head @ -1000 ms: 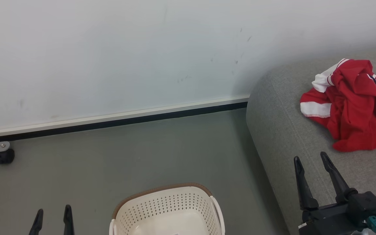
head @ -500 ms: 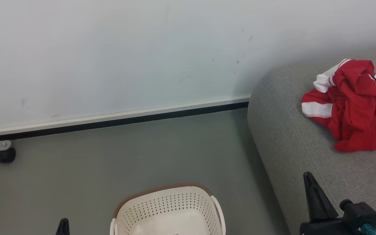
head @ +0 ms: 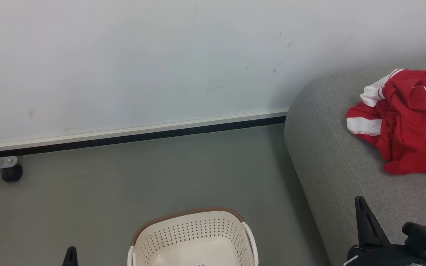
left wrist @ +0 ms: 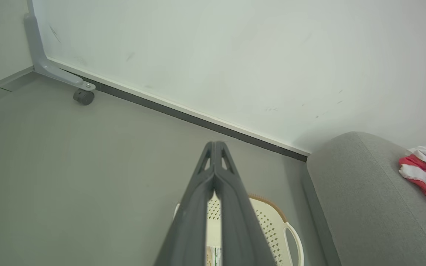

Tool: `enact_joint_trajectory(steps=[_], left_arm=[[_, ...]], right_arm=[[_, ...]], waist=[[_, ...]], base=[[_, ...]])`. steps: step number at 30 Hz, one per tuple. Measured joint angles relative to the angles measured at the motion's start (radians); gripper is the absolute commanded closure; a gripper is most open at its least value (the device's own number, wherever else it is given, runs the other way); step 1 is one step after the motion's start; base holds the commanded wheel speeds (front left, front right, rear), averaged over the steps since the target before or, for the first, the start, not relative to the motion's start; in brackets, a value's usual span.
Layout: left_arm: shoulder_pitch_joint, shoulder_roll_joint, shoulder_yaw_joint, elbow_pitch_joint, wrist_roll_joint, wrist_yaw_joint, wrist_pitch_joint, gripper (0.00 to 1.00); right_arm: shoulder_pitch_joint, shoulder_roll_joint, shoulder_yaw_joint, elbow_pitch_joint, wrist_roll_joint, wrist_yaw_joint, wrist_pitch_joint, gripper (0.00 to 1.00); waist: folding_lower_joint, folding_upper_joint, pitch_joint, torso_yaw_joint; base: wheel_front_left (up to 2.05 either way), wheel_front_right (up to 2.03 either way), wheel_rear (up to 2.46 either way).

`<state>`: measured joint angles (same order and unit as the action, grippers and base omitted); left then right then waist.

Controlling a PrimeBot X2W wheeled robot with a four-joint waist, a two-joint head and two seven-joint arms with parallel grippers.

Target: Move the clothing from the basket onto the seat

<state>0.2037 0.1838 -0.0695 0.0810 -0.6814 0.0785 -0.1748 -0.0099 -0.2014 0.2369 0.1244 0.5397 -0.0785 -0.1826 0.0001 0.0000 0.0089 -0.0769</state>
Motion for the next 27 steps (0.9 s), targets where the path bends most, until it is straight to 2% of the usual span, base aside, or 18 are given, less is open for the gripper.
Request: enact_joint_trajectory(steps=[27], left_arm=[[-0.087,-0.049,0.058,0.073,-0.313,-0.063,0.104,1.00]], right_arm=[[-0.022,0.055,-0.128,0.058,0.365,0.066,0.109,1.00]], waist=[[0.0000,0.0000,-0.002,0.026]], base=[[0.00,0.00,0.00]])
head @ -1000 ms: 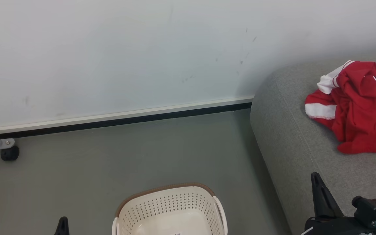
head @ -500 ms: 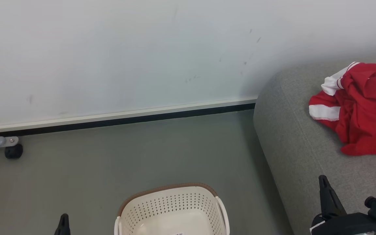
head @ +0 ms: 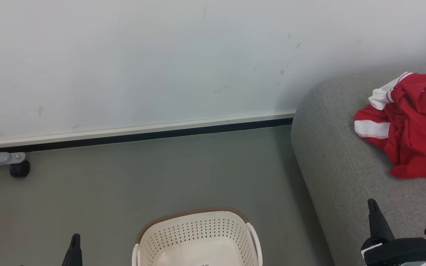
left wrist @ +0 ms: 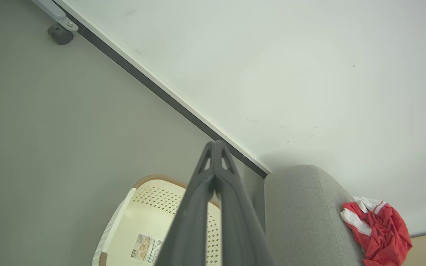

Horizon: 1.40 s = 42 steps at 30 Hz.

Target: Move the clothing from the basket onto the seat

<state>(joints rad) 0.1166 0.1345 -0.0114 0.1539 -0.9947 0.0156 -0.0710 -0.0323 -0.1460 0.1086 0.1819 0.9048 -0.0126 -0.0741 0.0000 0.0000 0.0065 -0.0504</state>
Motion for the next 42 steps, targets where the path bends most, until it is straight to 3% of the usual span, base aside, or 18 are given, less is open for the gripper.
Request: enact_joint_trajectory(steps=[42], left_arm=[[-0.156,-0.073,0.080,0.109,-0.483,-0.113,0.150,1.00]], right_arm=[[-0.041,0.082,-0.195,0.092,0.560,0.105,0.151,1.00]], waist=[[0.0000,0.0000,-0.004,0.041]], base=[[0.00,0.00,0.00]])
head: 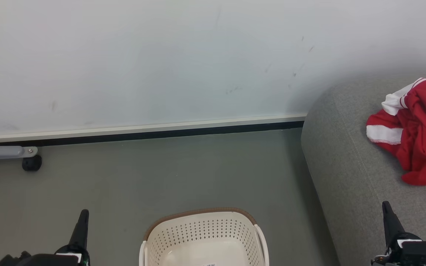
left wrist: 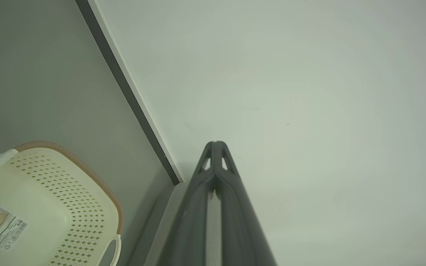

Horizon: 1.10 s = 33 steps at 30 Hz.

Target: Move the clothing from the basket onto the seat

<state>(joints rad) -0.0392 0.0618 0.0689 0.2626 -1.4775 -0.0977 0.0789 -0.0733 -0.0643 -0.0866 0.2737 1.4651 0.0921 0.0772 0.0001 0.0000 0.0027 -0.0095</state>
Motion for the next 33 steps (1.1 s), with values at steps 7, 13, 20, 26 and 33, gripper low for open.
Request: enact_joint_trajectory(steps=[7,13,20,26,33], left_arm=[[-0.026,-0.010,0.016,0.020,-0.083,-0.018,0.023,1.00],[-0.040,-0.021,0.021,0.028,-0.123,-0.025,0.034,1.00],[-0.040,-0.021,0.021,0.029,-0.123,-0.025,0.034,1.00],[-0.040,-0.021,0.021,0.029,-0.123,-0.025,0.034,1.00],[-0.040,-0.021,0.021,0.029,-0.123,-0.025,0.034,1.00]], right_arm=[[-0.003,0.014,-0.032,0.020,0.089,0.019,0.026,1.00],[-0.017,0.020,-0.047,0.025,0.131,0.028,0.036,1.00],[-0.019,0.020,-0.047,0.025,0.131,0.028,0.036,1.00],[-0.019,0.020,-0.047,0.025,0.131,0.028,0.036,1.00],[-0.019,0.020,-0.047,0.025,0.131,0.028,0.036,1.00]], waist=[[0.0000,0.0000,-0.001,0.007],[0.0000,0.0000,-0.001,0.009],[0.0000,0.0000,-0.001,0.009],[0.0000,0.0000,-0.001,0.009],[-0.0001,0.0000,-0.001,0.009]], base=[[0.00,0.00,0.00],[0.00,0.00,0.00],[0.00,0.00,0.00],[0.00,0.00,0.00],[0.00,0.00,0.00]])
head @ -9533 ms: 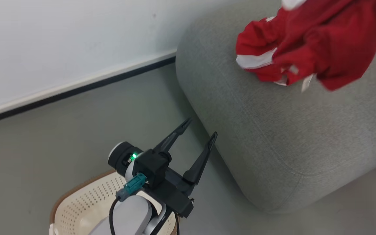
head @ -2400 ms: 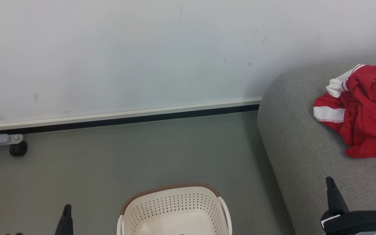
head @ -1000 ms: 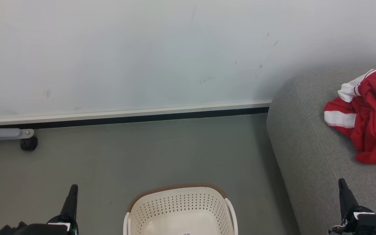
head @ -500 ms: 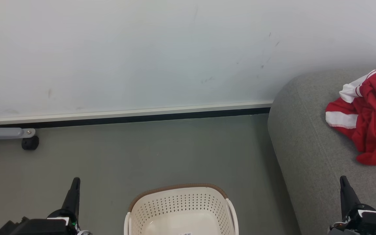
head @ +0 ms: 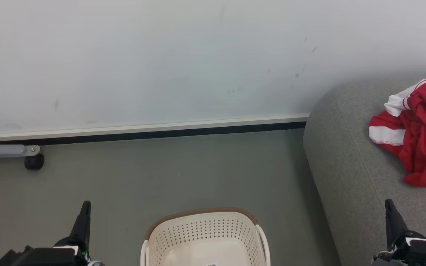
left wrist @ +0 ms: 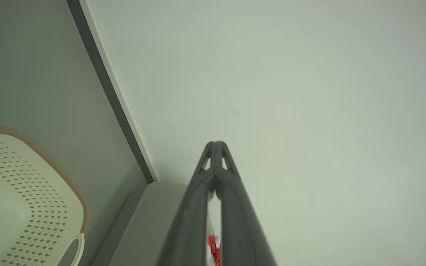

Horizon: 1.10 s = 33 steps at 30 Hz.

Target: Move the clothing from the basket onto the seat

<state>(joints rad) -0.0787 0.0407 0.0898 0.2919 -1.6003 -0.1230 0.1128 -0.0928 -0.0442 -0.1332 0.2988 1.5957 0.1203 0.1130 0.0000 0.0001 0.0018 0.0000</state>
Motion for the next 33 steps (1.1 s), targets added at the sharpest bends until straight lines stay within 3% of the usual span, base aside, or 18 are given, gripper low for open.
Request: enact_joint_trajectory(steps=[33], left_arm=[[0.000,0.000,0.000,0.002,0.000,0.000,0.000,1.00]], right_arm=[[0.000,0.000,0.000,0.000,0.000,0.000,0.000,1.00]], waist=[[0.0000,0.0000,0.000,0.000]], base=[[0.00,0.00,0.00]])
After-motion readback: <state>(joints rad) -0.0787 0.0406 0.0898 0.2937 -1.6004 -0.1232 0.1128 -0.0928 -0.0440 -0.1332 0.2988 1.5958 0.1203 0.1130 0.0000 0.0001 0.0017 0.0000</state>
